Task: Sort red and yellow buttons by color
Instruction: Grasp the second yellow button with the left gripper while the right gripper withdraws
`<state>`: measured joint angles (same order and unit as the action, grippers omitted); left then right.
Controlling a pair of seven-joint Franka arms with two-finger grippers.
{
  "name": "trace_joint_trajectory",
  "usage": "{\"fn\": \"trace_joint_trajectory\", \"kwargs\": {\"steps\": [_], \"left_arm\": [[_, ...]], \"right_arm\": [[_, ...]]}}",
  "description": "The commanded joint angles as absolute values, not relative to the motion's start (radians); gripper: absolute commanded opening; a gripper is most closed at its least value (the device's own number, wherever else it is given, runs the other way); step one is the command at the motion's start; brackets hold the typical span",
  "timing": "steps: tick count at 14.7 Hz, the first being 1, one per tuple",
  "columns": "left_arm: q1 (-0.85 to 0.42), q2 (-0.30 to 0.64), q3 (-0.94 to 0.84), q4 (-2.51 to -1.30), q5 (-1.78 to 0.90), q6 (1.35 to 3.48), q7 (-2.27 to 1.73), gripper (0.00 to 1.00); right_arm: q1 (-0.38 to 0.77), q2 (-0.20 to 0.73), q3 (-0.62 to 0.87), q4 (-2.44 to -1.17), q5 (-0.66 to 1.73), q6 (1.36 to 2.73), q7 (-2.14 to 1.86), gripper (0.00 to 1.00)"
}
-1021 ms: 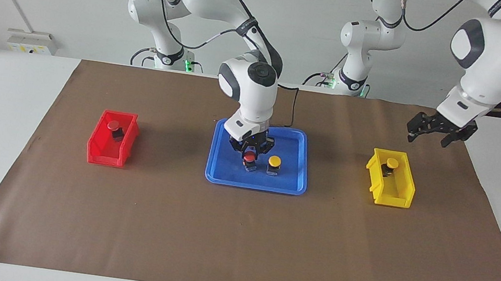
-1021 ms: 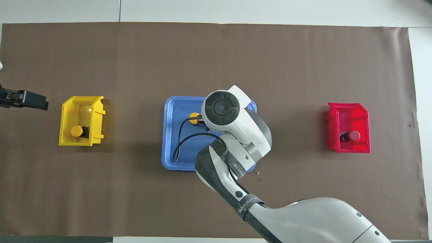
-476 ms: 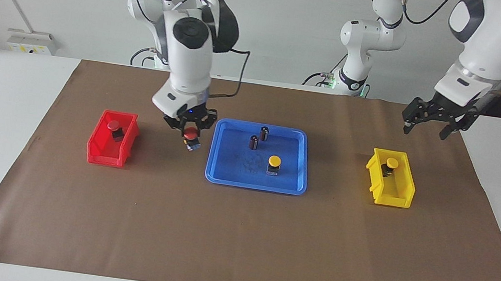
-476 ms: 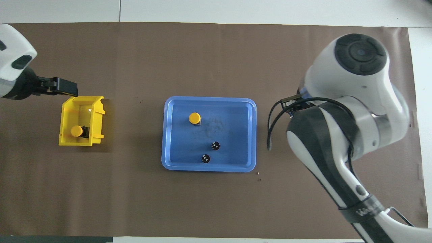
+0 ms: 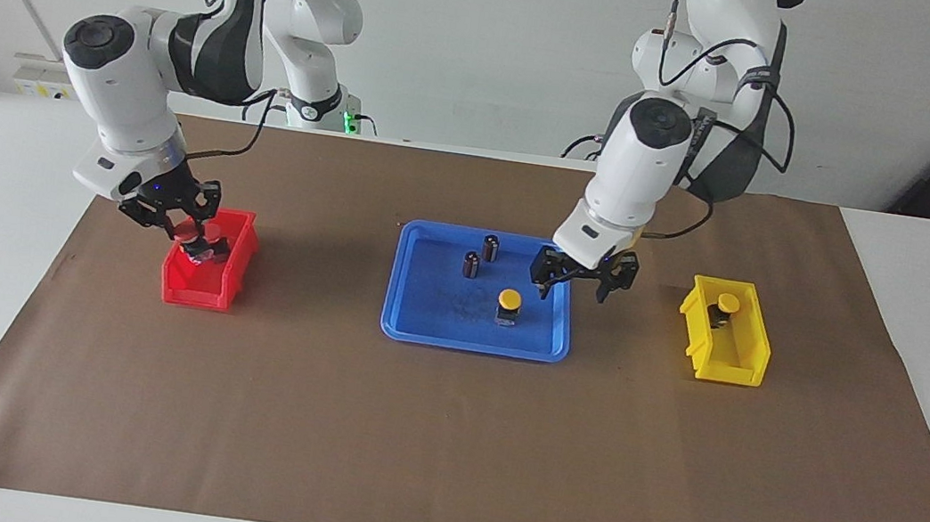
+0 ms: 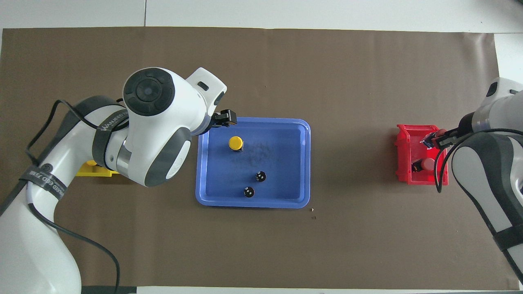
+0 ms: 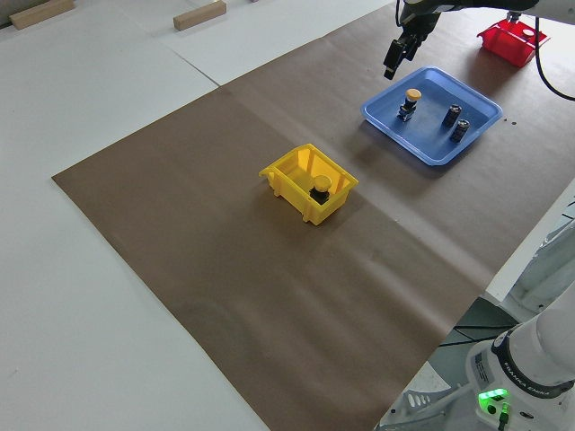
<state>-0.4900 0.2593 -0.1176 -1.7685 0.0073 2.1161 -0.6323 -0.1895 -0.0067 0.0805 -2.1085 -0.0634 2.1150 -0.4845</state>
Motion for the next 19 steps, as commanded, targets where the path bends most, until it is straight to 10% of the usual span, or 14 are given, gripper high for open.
{"fn": "trace_joint_trajectory", "kwargs": {"steps": [1, 11, 12, 13, 15, 19], "left_arm": [[-0.537, 0.285, -0.097, -1.770, 0.009, 2.144, -0.692, 1.00], [-0.574, 0.314, -0.097, -1.845, 0.011, 2.232, -0.718, 1.00], [-0.575, 0.314, -0.097, -1.844, 0.009, 2.233, -0.730, 0.83], [-0.574, 0.316, -0.098, -1.847, 0.011, 2.237, -0.747, 0.02], [-0.574, 0.334, -0.097, -1.844, 0.011, 2.237, -0.753, 0.01], [-0.560, 0.331, -0.089, -1.749, 0.008, 2.133, -0.750, 0.01]], "right_arm": [[-0.215, -0.057, 0.098, -2.172, -0.052, 2.151, -0.528, 0.04], [-0.212, -0.034, 0.098, -2.319, -0.051, 2.378, -0.462, 0.09], [-0.212, -0.034, 0.097, -2.319, -0.051, 2.376, -0.463, 0.25], [-0.212, -0.034, 0.097, -2.318, -0.052, 2.376, -0.469, 0.55], [-0.212, -0.029, 0.097, -2.300, -0.055, 2.367, -0.471, 0.95], [-0.209, -0.006, 0.104, -2.049, -0.055, 2.064, -0.460, 1.00]]}}
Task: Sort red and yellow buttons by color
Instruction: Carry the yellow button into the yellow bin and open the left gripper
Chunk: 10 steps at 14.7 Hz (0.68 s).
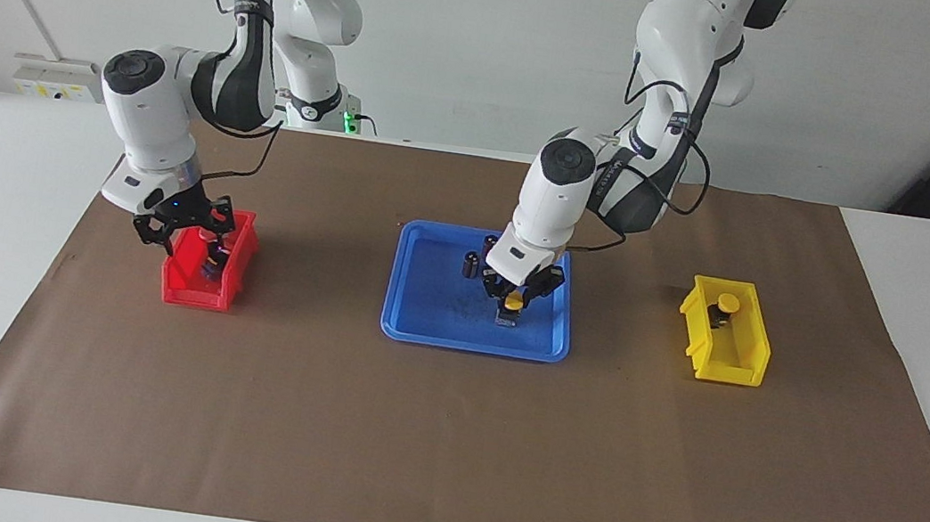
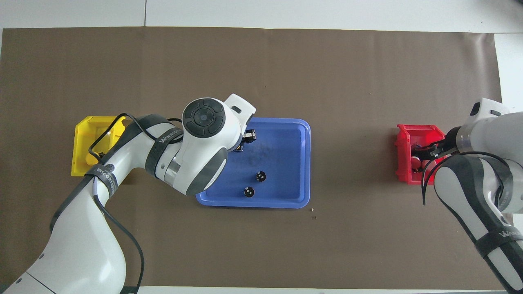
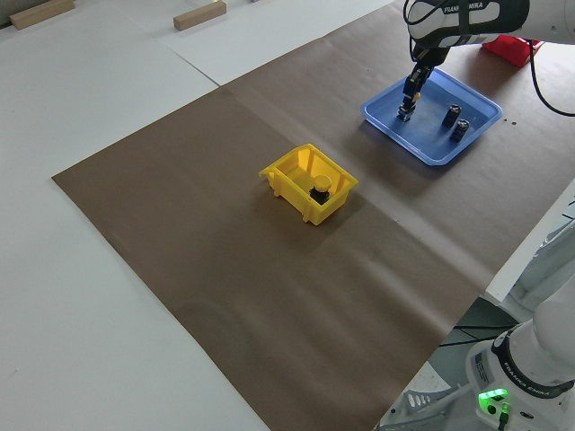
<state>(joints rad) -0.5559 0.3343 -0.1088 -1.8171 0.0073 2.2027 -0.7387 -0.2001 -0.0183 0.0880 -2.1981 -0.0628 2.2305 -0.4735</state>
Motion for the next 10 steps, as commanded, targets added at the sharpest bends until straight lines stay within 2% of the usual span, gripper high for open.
{"fn": "trace_joint_trajectory", "kwargs": {"steps": [1, 3, 4, 7, 9, 10], "left_arm": [[-0.557, 0.324, -0.087, -1.686, 0.005, 2.046, -0.747, 0.01], [-0.494, 0.290, -0.086, -1.580, 0.006, 1.858, -0.709, 0.01], [-0.448, 0.250, -0.086, -1.574, 0.002, 1.794, -0.627, 0.01], [-0.243, 0.170, -0.086, -1.574, 0.000, 1.674, -0.329, 0.01], [-0.120, 0.153, -0.086, -1.586, 0.000, 1.663, -0.160, 0.01], [-0.074, 0.137, -0.084, -1.638, 0.002, 1.692, -0.078, 0.01]], "right_arm": [[-0.207, -0.009, 0.106, -1.976, -0.055, 1.971, -0.457, 1.00], [-0.209, -0.026, 0.106, -1.852, -0.052, 1.803, -0.454, 1.00], [-0.209, -0.029, 0.104, -1.794, -0.051, 1.736, -0.454, 1.00], [-0.213, -0.015, 0.103, -1.631, -0.011, 1.573, -0.402, 1.00], [-0.213, -0.018, 0.101, -1.586, -0.006, 1.502, -0.318, 1.00], [-0.213, -0.021, 0.101, -1.569, -0.006, 1.477, -0.278, 1.00]]}}
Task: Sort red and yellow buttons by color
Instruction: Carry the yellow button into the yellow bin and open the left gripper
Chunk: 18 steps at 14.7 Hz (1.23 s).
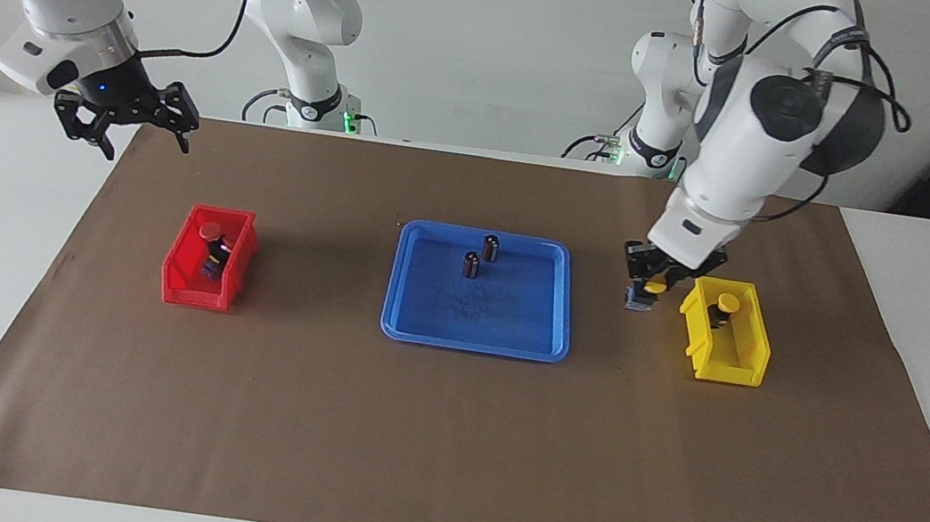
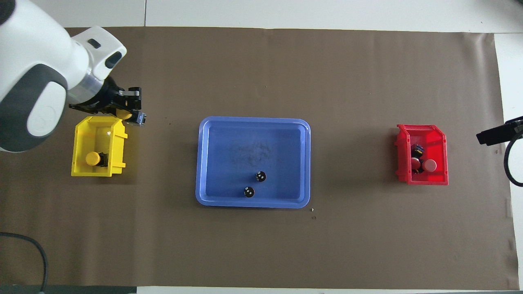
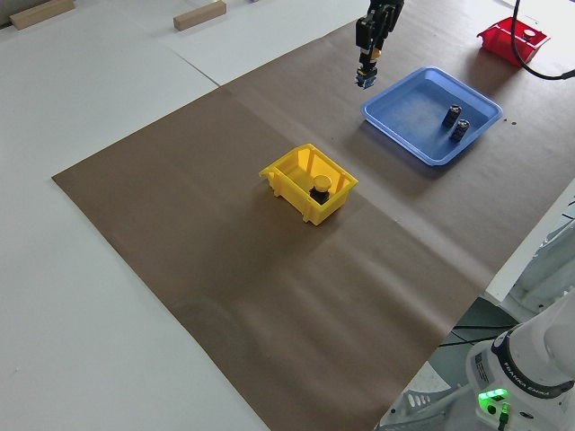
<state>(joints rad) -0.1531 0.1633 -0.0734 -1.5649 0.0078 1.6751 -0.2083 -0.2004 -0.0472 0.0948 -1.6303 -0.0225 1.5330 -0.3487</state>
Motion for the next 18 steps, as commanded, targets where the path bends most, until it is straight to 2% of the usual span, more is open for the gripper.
{"fn": "trace_joint_trajectory", "kwargs": {"steps": [1, 3, 5, 7, 9, 13, 18], "left_arm": [[-0.020, 0.109, -0.084, -1.701, 0.000, 1.762, -0.008, 0.01], [0.020, 0.069, -0.083, -1.814, 0.000, 1.868, 0.029, 0.01], [0.047, 0.066, -0.083, -1.867, 0.002, 1.933, 0.029, 0.01], [0.038, 0.064, -0.081, -1.922, 0.002, 1.980, 0.026, 0.01], [0.049, 0.055, -0.081, -1.968, 0.003, 2.019, 0.029, 0.01], [0.063, 0.057, -0.081, -2.071, 0.003, 2.135, 0.017, 0.01], [0.055, 0.083, -0.081, -2.117, 0.003, 2.241, 0.015, 0.03]], "right_arm": [[-0.215, -0.017, 0.100, -1.545, -0.006, 1.454, -0.256, 1.00], [-0.228, -0.012, 0.097, -1.528, -0.006, 1.442, -0.239, 1.00], [-0.242, -0.014, 0.097, -1.558, -0.003, 1.457, -0.192, 1.00], [-0.210, -0.024, 0.091, -1.572, -0.005, 1.445, -0.178, 1.00], [-0.126, -0.014, 0.004, -1.563, -0.008, 1.439, -0.176, 1.00], [-0.101, -0.020, -0.012, -1.563, -0.008, 1.437, -0.175, 1.00], [-0.074, -0.026, -0.018, -1.560, -0.008, 1.431, -0.176, 1.00]]}}
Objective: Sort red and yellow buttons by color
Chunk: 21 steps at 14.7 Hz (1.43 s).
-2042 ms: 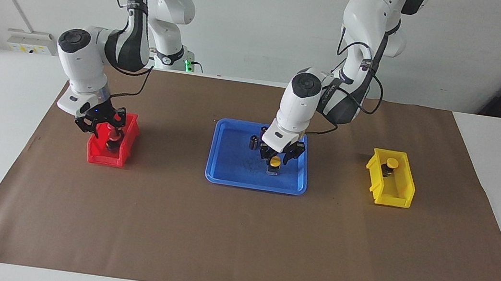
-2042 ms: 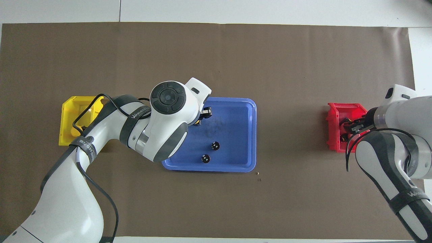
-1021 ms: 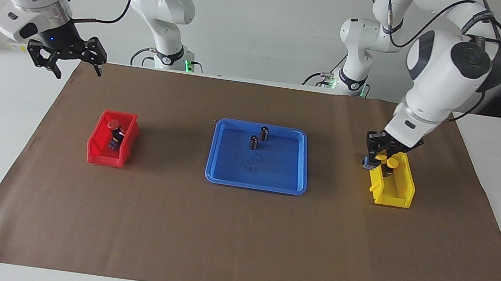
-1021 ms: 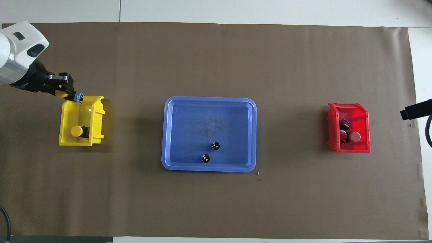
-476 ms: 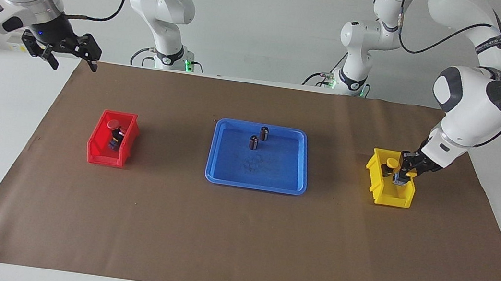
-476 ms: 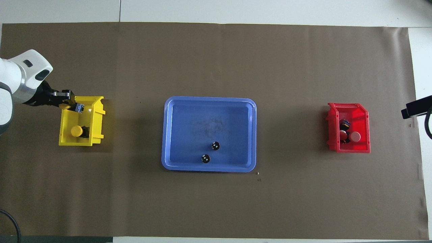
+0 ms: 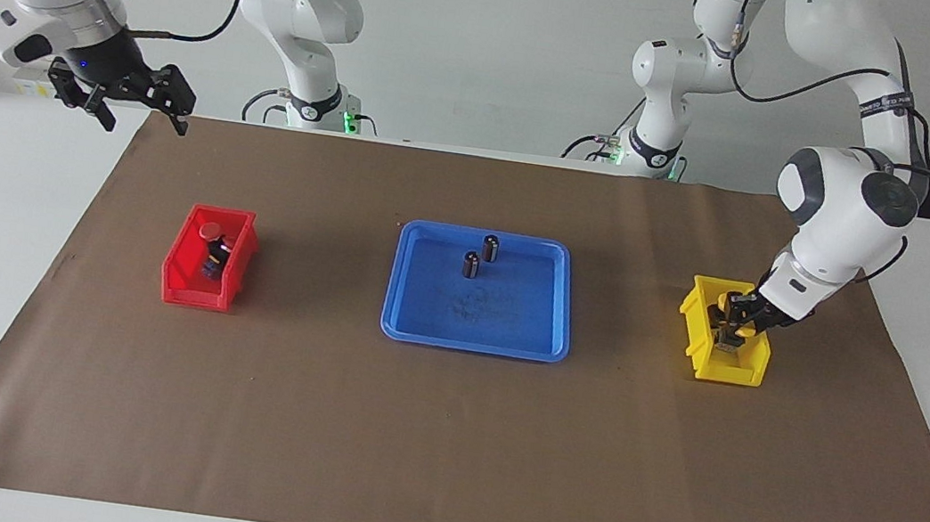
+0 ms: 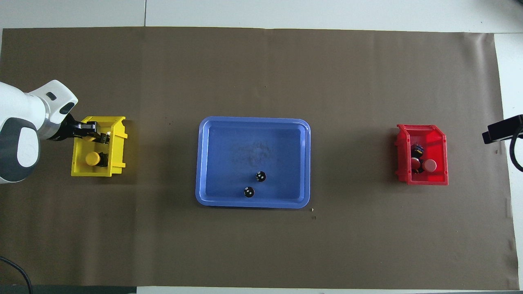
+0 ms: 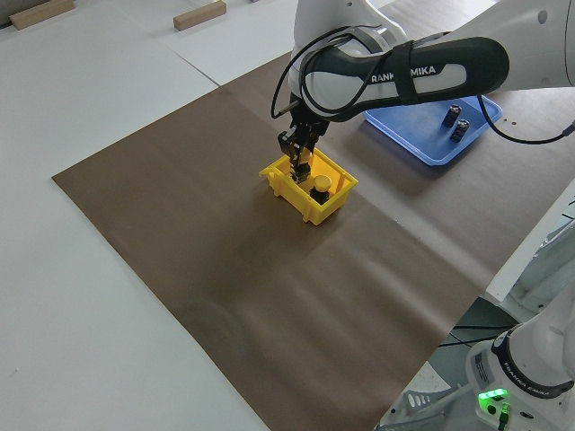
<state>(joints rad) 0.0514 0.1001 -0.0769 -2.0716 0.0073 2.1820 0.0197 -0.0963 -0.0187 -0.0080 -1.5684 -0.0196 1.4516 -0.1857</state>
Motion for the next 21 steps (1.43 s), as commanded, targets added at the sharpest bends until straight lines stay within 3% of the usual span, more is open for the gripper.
{"fn": "trace_joint_trajectory", "kwargs": {"steps": [1, 3, 4, 8, 9, 10, 12, 17, 21], "left_arm": [[0.058, 0.083, -0.081, -2.135, 0.003, 2.281, 0.017, 0.09], [0.063, 0.100, -0.081, -2.138, 0.003, 2.309, 0.021, 0.49], [0.063, 0.101, -0.081, -2.131, 0.003, 2.303, 0.021, 0.57], [0.063, 0.107, -0.081, -2.002, 0.003, 2.167, 0.015, 0.61], [0.058, 0.107, -0.081, -1.937, 0.005, 2.085, 0.017, 0.68], [0.049, 0.109, -0.081, -1.857, 0.008, 1.995, 0.020, 0.86], [0.031, 0.106, -0.083, -1.743, 0.009, 1.872, 0.020, 0.98], [0.031, 0.083, -0.092, -1.498, 0.005, 1.481, 0.028, 1.00], [0.029, 0.058, -0.089, -1.471, 0.005, 1.396, 0.028, 1.00]], "right_arm": [[-0.054, -0.026, -0.029, -1.560, -0.012, 1.430, -0.176, 1.00], [-0.041, -0.026, -0.044, -1.560, -0.012, 1.427, -0.176, 1.00], [-0.041, -0.026, -0.046, -1.560, -0.012, 1.427, -0.176, 1.00], [-0.049, -0.026, -0.046, -1.568, -0.009, 1.430, -0.181, 1.00], [-0.049, -0.028, -0.046, -1.569, -0.009, 1.430, -0.179, 1.00], [-0.048, -0.028, -0.046, -1.569, -0.009, 1.430, -0.178, 1.00], [-0.048, -0.028, -0.046, -1.569, -0.009, 1.431, -0.175, 1.00], [-0.043, -0.028, -0.046, -1.571, -0.009, 1.436, -0.173, 1.00], [-0.040, -0.028, -0.044, -1.575, -0.009, 1.436, -0.175, 1.00]]}}
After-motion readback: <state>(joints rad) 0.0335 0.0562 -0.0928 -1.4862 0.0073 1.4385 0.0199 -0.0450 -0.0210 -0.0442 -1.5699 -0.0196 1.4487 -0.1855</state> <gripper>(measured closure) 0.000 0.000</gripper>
